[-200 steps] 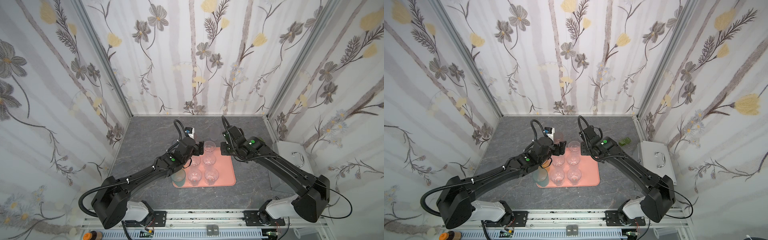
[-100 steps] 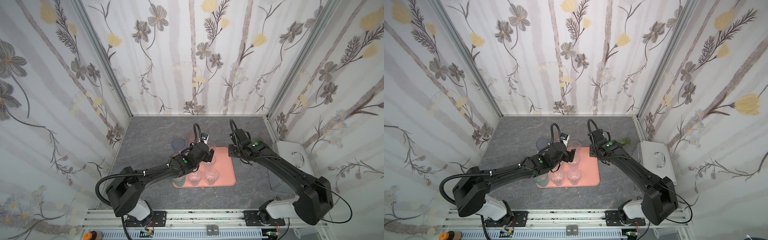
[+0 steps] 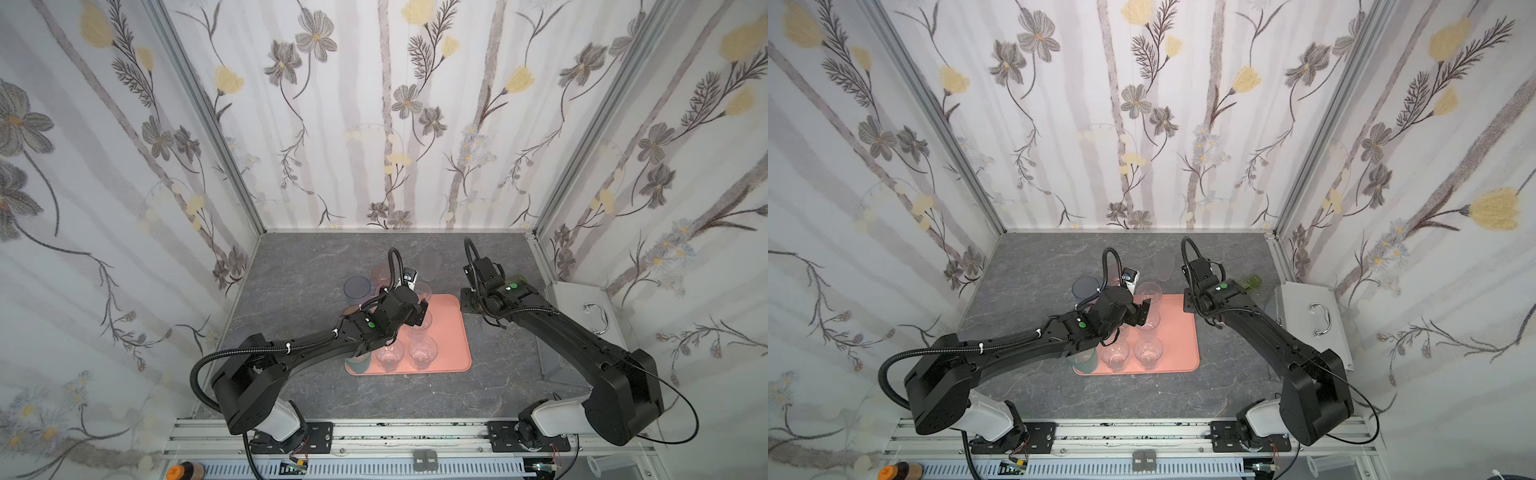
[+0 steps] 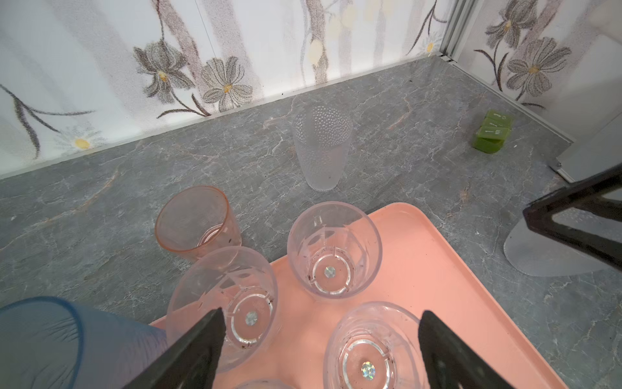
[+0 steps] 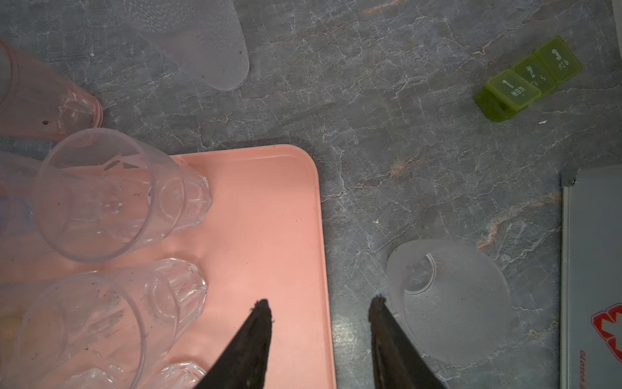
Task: Place the glasses into the tray
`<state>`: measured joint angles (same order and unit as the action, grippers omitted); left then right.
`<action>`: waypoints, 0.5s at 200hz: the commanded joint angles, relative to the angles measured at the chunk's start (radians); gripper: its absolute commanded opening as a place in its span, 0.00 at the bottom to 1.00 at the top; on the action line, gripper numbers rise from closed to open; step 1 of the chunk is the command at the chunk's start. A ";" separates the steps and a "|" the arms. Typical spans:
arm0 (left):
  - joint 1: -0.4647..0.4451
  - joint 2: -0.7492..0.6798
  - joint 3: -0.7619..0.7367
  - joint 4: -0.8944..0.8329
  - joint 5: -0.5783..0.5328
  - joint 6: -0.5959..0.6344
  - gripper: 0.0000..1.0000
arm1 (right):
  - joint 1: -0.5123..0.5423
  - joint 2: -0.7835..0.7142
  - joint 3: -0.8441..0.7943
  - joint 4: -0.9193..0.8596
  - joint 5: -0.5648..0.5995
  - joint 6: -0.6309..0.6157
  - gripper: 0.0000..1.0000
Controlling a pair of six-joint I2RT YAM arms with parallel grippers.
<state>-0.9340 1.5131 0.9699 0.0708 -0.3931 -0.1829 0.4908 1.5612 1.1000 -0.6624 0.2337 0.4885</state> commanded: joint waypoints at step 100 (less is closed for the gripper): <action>0.002 0.008 -0.013 0.024 -0.008 -0.006 0.92 | -0.053 0.166 0.155 0.167 -0.071 0.016 0.48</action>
<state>-0.9325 1.5112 0.9508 0.0719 -0.4057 -0.1833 0.4618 1.6737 1.1961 -0.5888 0.1944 0.4934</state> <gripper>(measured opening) 0.922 0.479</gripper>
